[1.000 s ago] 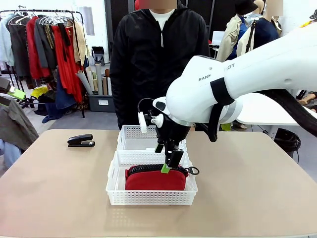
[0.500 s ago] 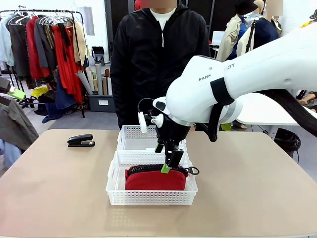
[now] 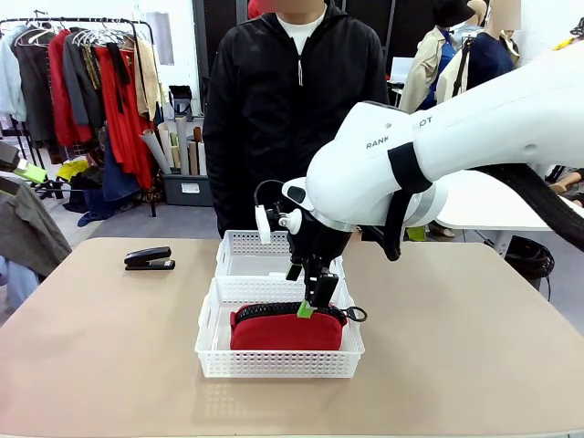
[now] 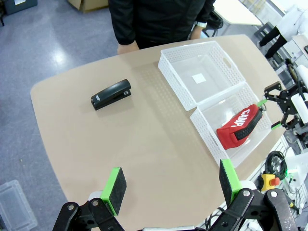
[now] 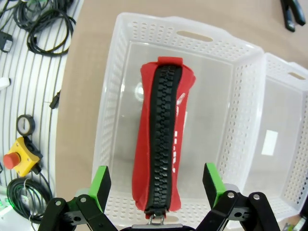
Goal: Distribute items into two baskets.
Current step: Pick up the Stapler that the person points to.
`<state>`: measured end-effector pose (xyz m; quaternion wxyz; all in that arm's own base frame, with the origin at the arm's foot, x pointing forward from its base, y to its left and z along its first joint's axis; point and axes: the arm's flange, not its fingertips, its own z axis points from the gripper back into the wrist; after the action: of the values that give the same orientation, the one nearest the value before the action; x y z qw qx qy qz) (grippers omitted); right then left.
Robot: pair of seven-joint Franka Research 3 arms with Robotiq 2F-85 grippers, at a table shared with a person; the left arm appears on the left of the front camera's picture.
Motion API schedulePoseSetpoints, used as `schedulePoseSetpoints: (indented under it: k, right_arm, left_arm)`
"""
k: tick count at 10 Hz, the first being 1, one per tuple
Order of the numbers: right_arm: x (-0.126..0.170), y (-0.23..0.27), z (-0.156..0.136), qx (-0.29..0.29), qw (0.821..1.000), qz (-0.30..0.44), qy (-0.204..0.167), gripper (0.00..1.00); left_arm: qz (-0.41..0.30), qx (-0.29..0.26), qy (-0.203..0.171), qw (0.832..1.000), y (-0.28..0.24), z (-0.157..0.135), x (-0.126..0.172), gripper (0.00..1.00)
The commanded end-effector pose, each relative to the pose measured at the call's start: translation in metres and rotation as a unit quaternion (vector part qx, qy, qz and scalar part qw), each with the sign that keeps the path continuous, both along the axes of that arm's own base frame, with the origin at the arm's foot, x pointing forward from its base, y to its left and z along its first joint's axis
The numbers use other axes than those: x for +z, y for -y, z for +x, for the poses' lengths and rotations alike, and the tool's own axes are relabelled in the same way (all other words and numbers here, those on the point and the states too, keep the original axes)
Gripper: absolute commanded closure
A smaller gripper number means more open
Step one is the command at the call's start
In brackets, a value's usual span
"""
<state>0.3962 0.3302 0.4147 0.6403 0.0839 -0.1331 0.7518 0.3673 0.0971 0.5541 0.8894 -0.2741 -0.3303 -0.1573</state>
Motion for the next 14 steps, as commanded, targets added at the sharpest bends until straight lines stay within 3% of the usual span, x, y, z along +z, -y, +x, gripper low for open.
schedulePoseSetpoints:
  k: [1, 4, 6, 8, 9, 11, 14]
  right_arm:
    - [0.027, 0.027, 0.011, -0.034, 0.999, 0.020, 0.000, 0.00]
    - [0.070, 0.090, 0.034, -0.078, 0.995, 0.059, -0.014, 0.00]
    - [0.103, 0.146, 0.036, -0.137, 0.988, 0.074, -0.018, 0.00]
    - [0.117, 0.198, 0.031, -0.195, 0.978, 0.066, -0.041, 0.00]
    - [0.119, 0.232, 0.027, -0.231, 0.968, 0.083, -0.055, 0.00]
    - [0.129, 0.277, 0.000, -0.292, 0.949, 0.110, -0.049, 0.00]
    - [0.131, 0.347, -0.042, -0.399, 0.903, 0.148, -0.060, 0.00]
  left_arm:
    - [-0.002, -0.002, 0.001, 1.000, 0.001, 0.000, 0.000, 0.00]
    - [-0.002, -0.002, 0.001, 1.000, 0.001, 0.000, 0.000, 0.00]
    - [-0.002, -0.002, 0.001, 1.000, 0.001, 0.000, 0.000, 0.00]
    - [-0.002, -0.002, 0.001, 1.000, 0.001, 0.000, 0.000, 0.00]
    - [-0.002, -0.002, 0.001, 1.000, 0.001, 0.000, 0.000, 0.00]
    - [-0.002, -0.002, 0.001, 1.000, 0.001, 0.000, 0.000, 0.00]
    - [-0.002, -0.002, 0.001, 1.000, 0.001, 0.000, 0.000, 0.00]
